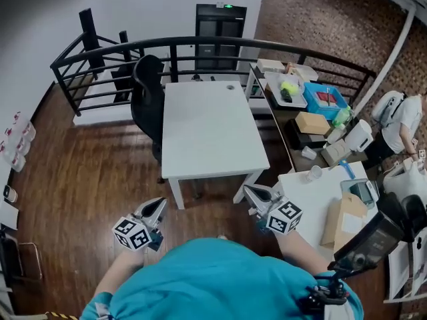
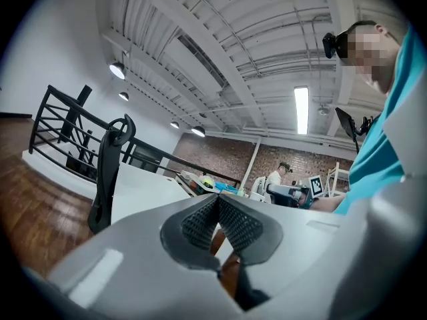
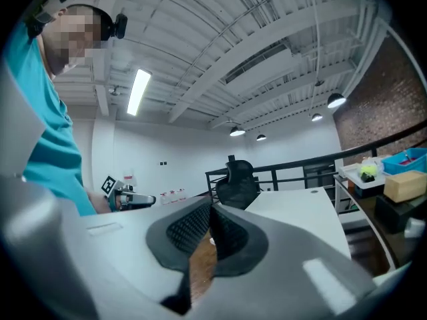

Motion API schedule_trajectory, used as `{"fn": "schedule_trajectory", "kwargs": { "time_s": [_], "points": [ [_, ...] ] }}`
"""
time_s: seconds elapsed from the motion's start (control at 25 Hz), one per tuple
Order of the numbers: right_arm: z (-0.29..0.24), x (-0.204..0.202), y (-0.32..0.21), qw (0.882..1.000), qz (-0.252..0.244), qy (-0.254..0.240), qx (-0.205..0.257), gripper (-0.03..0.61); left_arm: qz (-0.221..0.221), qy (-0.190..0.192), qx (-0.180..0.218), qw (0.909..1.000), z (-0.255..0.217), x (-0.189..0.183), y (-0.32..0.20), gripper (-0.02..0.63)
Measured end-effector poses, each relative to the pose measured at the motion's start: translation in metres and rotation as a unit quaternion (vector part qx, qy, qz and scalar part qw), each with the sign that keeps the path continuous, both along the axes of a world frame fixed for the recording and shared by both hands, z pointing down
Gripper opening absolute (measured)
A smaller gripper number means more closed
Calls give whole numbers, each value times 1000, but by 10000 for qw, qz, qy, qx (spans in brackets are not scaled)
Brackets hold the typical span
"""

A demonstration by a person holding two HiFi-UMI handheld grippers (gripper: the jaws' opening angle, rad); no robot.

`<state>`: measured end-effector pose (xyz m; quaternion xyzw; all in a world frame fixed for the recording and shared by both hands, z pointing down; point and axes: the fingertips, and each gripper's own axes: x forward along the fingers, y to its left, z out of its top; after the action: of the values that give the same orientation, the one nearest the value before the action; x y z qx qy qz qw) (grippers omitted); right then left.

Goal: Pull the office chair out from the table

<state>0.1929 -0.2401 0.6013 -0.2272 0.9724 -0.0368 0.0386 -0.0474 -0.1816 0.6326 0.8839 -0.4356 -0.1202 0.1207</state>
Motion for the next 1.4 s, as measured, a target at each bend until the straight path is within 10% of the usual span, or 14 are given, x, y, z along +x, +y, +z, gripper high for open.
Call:
{"fn": "schedule_trajectory", "kwargs": {
  "time_s": [0.56,1.4],
  "points": [
    [9,50,-188,9967,-800,-139,63,-3,-735,-216,-7,9971,-5,67,-147,20],
    [-1,-124,-313,9995,258,-175,-62,-3,471,-117,-38,9988,9,-98,-320,20]
  ]
}}
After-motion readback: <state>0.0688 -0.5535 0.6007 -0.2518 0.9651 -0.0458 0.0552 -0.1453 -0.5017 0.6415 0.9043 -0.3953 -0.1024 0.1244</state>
